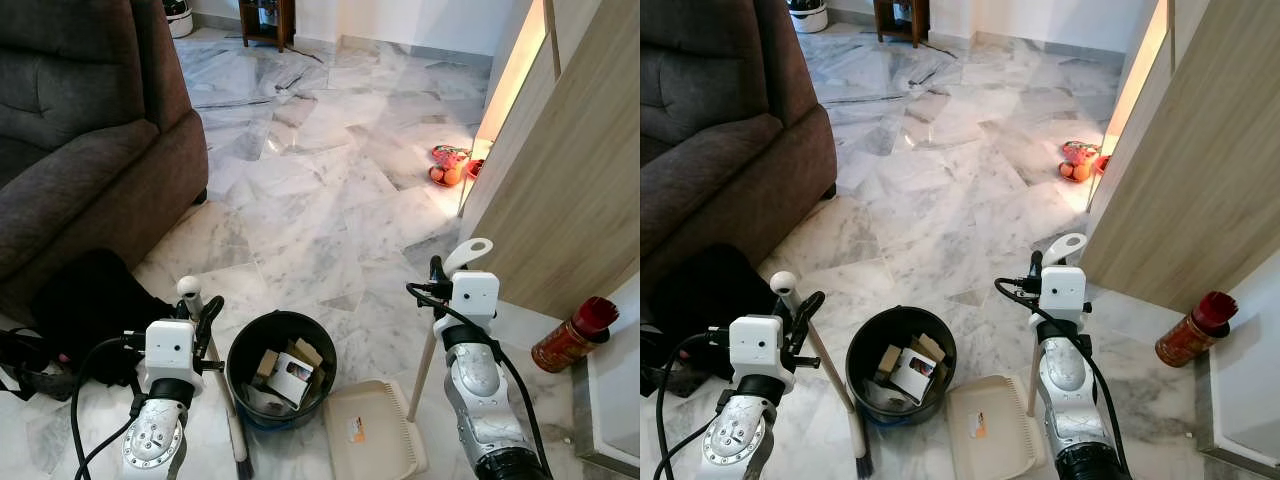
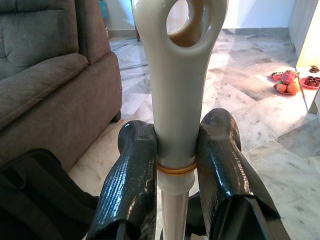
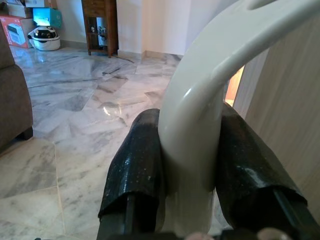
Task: Sweep floor
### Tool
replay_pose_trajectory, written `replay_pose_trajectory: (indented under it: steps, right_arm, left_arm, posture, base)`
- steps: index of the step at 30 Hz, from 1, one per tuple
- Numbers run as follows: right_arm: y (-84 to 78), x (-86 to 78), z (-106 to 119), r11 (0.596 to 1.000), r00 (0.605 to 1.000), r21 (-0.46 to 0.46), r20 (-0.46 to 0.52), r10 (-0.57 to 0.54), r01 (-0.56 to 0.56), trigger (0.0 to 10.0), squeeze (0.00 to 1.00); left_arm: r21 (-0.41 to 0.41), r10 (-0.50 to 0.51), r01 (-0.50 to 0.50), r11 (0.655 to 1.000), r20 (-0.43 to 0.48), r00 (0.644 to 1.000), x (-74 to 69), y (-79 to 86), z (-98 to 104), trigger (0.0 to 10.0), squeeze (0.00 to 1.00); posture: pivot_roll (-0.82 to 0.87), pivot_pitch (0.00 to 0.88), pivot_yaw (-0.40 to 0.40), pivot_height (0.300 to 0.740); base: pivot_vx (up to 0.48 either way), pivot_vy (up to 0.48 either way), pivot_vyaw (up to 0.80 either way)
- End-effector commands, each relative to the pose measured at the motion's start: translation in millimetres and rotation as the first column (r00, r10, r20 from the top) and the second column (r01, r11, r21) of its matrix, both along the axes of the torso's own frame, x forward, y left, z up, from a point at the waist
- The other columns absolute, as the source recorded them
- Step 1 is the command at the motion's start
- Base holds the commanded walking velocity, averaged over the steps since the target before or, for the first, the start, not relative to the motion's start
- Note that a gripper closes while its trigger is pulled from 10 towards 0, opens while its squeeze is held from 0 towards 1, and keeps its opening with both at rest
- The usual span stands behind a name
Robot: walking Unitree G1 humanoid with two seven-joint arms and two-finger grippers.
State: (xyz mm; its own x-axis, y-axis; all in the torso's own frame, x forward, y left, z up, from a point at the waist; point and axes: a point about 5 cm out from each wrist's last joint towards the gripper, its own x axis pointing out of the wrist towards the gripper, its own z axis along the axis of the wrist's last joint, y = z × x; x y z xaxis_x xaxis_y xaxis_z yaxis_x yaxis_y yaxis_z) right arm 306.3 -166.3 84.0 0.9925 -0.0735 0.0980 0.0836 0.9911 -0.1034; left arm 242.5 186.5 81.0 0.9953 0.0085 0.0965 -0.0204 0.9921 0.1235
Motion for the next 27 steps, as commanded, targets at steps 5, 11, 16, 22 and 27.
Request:
replay_pose_trajectory:
  steps: [5, 11, 16, 22, 27]
  right_arm:
    - [2.7, 3.8, 5.9, 1.0, 0.999, 0.024, 0.031, 0.006, -0.007, 10.0, 0.0]
    - [3.3, 4.7, 6.0, 1.0, 0.999, 0.025, 0.031, 0.01, -0.011, 10.0, 0.0]
    - [4.8, 4.2, 5.0, 1.0, 0.999, 0.026, 0.028, 0.015, -0.016, 10.0, 0.0]
    - [3.6, 3.7, 4.4, 1.0, 1.0, 0.026, 0.027, 0.013, -0.013, 10.0, 0.0]
    - [4.9, 3.1, 3.7, 0.999, 1.0, 0.026, 0.025, 0.019, -0.019, 10.0, 0.0]
  left_arm:
    - [0.007, -0.003, 0.003, 1.0, 0.051, 0.999, 1.1, 0.3, 9.8, 10.0, 0.0]
    - [0.007, -0.001, 0.001, 1.0, 0.053, 0.999, 1.3, 0.7, 9.9, 10.0, 0.0]
    - [0.007, 0.001, -0.002, 1.0, 0.054, 0.999, 1.1, 1.2, 10.3, 10.0, 0.0]
    - [0.007, 0.0, 0.0, 1.0, 0.052, 0.999, -0.1, 1.0, 9.7, 10.0, 0.0]
    - [0.005, -0.001, 0.0, 1.0, 0.052, 0.999, -0.2, 0.8, 9.6, 10.0, 0.0]
  posture:
    - [0.11, 0.089, -0.017, 0.74]
    - [0.11, 0.091, -0.019, 0.74]
    - [0.11, 0.096, -0.02, 0.74]
    - [0.11, 0.1, -0.018, 0.74]
    - [0.11, 0.103, -0.021, 0.74]
  base:
    - [0.0, 0.0, 0.0]
    - [0.0, 0.0, 0.0]
    - [0.0, 0.0, 0.0]
    - [0.0, 0.0, 0.0]
    - [0.0, 0.0, 0.0]
